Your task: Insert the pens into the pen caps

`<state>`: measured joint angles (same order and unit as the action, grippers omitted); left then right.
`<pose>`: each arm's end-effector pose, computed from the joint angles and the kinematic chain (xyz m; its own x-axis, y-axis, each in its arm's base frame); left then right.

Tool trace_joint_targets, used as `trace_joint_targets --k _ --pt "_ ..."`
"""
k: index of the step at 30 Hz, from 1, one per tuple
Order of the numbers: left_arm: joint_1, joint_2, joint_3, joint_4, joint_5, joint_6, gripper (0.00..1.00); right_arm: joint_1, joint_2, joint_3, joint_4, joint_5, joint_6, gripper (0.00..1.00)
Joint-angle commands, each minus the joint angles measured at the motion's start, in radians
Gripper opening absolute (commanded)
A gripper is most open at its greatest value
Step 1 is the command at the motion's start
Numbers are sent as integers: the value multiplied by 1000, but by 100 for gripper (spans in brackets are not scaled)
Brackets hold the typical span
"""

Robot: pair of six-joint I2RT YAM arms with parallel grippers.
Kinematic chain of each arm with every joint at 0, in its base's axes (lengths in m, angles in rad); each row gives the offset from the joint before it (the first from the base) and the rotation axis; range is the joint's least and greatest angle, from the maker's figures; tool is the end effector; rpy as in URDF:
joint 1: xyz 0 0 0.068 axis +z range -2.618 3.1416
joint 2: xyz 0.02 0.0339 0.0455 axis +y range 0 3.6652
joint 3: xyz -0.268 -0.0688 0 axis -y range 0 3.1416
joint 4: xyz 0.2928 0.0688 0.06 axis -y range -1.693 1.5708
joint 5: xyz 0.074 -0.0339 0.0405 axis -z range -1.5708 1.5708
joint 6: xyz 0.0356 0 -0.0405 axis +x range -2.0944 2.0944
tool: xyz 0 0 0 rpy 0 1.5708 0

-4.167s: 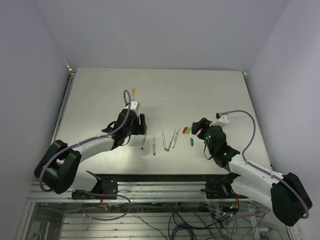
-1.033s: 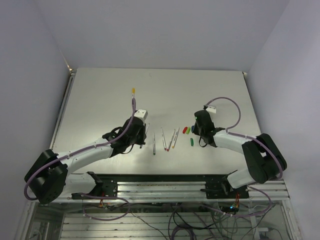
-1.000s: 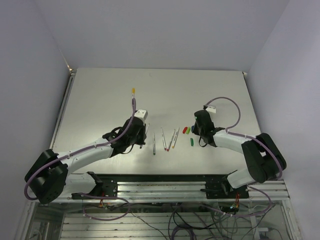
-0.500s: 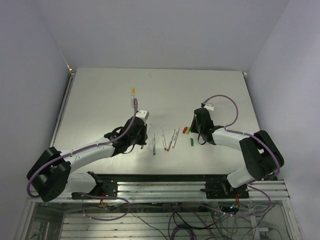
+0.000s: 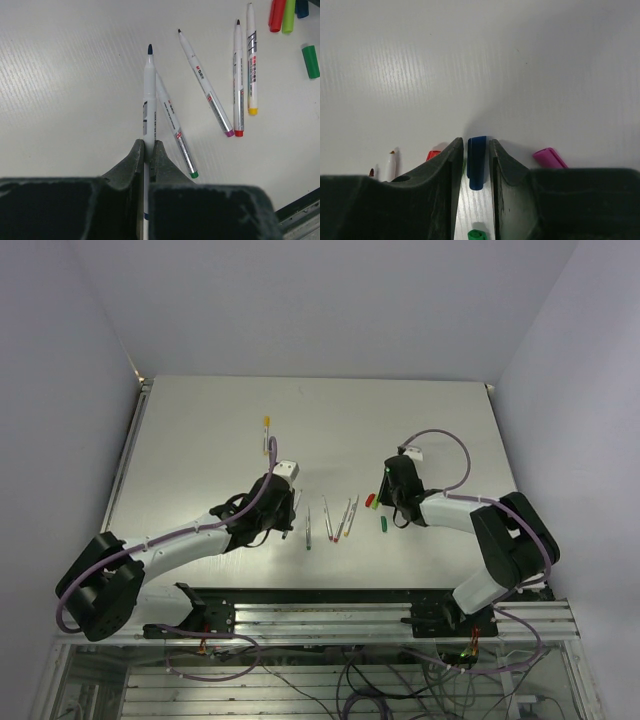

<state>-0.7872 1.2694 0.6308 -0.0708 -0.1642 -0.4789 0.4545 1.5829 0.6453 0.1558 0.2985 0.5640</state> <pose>0.2117 -0.2042 0.1720 -0.6897 0.0482 -0.7225 0.3307 0.9086 -0.2551 0.2935 0.1317 0.1048 -0.6591 0.2466 -0.7105 0.1423 0.9685 0.2042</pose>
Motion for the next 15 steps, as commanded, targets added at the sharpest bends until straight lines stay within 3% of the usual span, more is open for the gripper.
trace_joint_targets --k 1,15 --pt "-3 10 3 34 26 0 7 -7 27 28 9 -6 -15 27" --pt "-3 15 10 34 29 0 7 -5 49 56 -151 14 -13 24"
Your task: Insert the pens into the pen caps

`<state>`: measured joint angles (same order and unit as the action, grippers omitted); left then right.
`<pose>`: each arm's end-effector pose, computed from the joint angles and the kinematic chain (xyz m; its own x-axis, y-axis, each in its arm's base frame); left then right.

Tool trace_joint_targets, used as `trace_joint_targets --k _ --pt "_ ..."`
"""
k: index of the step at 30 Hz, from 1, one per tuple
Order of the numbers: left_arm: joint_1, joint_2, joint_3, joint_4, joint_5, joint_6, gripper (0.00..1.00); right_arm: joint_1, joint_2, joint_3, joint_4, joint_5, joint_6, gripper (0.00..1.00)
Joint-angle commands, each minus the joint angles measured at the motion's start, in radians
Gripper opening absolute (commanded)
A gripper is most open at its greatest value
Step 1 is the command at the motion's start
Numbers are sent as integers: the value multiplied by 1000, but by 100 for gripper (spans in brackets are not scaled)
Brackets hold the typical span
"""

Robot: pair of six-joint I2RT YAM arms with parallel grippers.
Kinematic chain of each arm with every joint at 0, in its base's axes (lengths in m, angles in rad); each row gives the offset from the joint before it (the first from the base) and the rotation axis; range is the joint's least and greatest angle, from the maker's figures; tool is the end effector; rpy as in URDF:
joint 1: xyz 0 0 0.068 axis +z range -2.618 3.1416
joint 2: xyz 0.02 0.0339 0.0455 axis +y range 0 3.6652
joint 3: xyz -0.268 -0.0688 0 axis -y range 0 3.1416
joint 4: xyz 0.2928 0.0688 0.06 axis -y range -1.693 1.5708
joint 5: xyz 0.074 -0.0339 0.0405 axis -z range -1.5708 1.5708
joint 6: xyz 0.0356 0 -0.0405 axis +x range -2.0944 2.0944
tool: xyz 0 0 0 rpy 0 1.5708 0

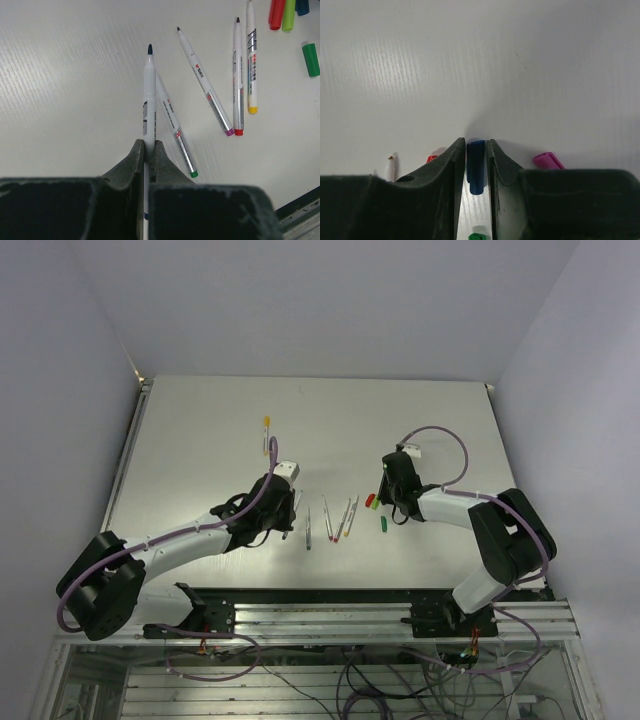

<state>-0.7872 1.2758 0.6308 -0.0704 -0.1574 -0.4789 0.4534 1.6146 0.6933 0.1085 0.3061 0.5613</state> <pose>0.2118 -0.2047 0.1702 -0.6948 0.0525 -0.7173 0.3335 0.9072 -0.2566 0.3021 0.1353 0.1060 -0.6759 0.2353 -0.6985 0.1516 0.9718 0.1807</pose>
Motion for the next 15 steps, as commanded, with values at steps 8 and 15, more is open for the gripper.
trace_joint_targets --k 8,15 --pt "-3 10 16 33 18 0 7 -2 15 16 -165 -26 -33 22" --pt "-3 23 29 31 24 6 7 9 20 28 -218 -29 -24 22"
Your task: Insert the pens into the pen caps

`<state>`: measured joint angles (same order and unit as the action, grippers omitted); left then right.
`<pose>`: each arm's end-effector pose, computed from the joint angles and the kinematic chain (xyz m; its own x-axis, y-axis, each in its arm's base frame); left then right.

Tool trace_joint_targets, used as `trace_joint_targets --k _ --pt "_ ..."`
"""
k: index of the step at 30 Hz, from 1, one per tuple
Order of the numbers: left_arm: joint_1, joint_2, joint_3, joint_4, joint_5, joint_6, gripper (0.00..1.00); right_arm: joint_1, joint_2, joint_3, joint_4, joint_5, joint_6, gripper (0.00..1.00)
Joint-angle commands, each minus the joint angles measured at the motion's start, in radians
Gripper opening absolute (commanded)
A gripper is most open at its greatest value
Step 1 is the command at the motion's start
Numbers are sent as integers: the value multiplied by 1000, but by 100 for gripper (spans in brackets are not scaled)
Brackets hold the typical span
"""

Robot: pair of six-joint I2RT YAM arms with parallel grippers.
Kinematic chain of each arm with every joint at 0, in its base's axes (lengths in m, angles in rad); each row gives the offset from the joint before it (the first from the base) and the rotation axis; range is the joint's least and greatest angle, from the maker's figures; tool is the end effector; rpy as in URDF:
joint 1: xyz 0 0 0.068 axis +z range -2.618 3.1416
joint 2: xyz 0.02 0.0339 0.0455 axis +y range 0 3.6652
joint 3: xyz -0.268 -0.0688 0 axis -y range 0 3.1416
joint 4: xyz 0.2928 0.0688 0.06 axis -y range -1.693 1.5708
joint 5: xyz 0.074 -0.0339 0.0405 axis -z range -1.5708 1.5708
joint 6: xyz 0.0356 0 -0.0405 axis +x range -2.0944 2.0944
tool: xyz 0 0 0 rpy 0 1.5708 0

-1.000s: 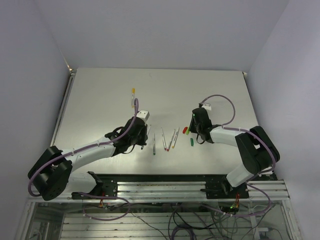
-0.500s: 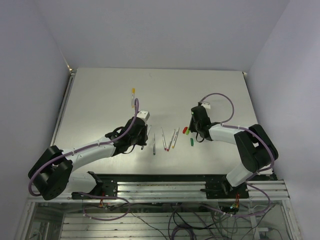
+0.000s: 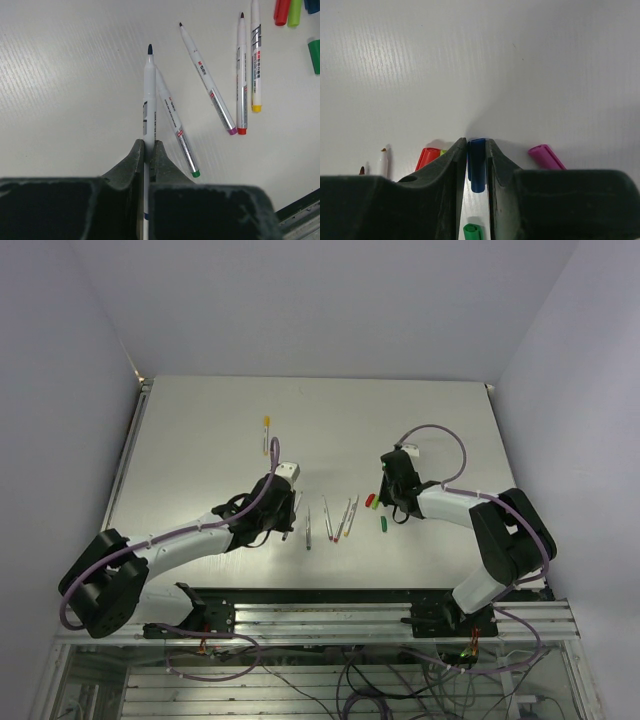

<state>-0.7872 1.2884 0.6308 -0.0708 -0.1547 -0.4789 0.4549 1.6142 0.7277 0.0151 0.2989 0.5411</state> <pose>0.2122 -0.2052 0.1667 -0.7021 0.0596 -0.7096 0.3326 0.9085 -0.2528 0.3035 0.1368 0.1096 -0.7178 0.1969 -0.6679 0.1401 0.9804 0.1384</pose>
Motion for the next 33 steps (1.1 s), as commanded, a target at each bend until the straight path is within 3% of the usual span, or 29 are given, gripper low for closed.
trace_joint_targets --k 1,4,7,10,18,31,33 --pt "-3 11 31 31 22 7 7 8 22 -7 -129 -23 -3 22" --pt "-4 15 36 29 22 12 7 16 34 -1 -153 -14 4 24" --pt "-3 18 37 31 27 11 7 27 47 6 -179 -2 9 35" --pt "-4 19 35 33 28 12 7 33 59 10 -196 20 20 37" --pt "-3 21 35 30 25 12 7 63 86 10 -216 45 38 26" --pt "-3 29 31 38 30 13 7 145 123 28 -313 127 73 25" --pt "-3 29 30 40 32 11 7 146 128 22 -309 113 76 18"
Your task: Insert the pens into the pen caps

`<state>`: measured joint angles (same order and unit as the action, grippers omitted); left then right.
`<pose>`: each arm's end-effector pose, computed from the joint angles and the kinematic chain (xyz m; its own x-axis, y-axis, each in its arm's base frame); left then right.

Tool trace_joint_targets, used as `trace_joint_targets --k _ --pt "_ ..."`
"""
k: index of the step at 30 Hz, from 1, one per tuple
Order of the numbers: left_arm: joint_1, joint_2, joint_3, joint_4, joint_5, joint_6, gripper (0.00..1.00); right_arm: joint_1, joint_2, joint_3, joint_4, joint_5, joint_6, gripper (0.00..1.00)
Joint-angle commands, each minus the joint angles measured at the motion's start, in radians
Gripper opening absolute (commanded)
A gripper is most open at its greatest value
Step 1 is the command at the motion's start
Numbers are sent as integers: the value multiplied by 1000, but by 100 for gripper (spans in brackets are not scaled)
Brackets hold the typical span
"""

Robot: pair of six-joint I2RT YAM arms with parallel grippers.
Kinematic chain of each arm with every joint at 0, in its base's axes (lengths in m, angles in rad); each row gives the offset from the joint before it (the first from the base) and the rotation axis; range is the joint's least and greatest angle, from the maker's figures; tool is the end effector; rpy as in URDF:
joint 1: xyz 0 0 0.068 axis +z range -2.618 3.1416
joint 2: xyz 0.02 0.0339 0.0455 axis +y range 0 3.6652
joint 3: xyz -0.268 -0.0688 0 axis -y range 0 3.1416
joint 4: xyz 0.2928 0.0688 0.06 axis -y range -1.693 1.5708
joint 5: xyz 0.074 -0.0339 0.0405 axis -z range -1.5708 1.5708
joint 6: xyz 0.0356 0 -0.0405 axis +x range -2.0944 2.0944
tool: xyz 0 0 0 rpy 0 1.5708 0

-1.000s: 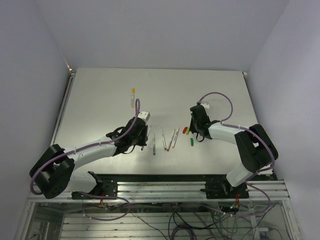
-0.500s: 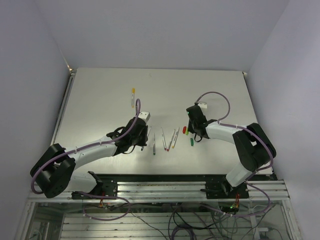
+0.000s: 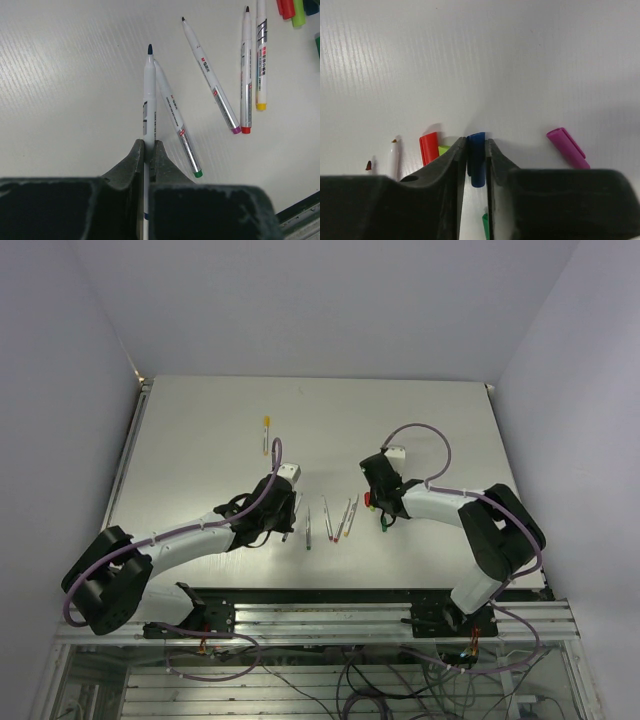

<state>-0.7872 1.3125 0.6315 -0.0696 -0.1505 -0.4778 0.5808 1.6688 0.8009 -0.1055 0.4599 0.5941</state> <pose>0.2132 -0.2064 0.1604 -0.7140 0.0725 -0.6964 0.3318 0.9108 -0.2454 0.2936 0.1738 0.1080 -0.7312 0.1201 -0.6715 0.1525 0.9883 0.0108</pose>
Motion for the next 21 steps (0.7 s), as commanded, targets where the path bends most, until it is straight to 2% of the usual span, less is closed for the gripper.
trace_joint_targets --k 1,2,3,13,21 --pt "-3 4 28 38 29 11 7 20 74 -55 -184 -53 26 10" --pt "-3 4 27 37 27 11 7 19 73 -58 -180 -59 29 2" --pt "-4 2 27 34 26 11 7 19 70 -61 -177 -61 32 0" --pt "-4 -8 22 44 31 23 7 18 3 -4 -123 57 -3 0" --pt "-3 -29 12 99 28 46 7 18 -187 -9 40 108 -77 0"
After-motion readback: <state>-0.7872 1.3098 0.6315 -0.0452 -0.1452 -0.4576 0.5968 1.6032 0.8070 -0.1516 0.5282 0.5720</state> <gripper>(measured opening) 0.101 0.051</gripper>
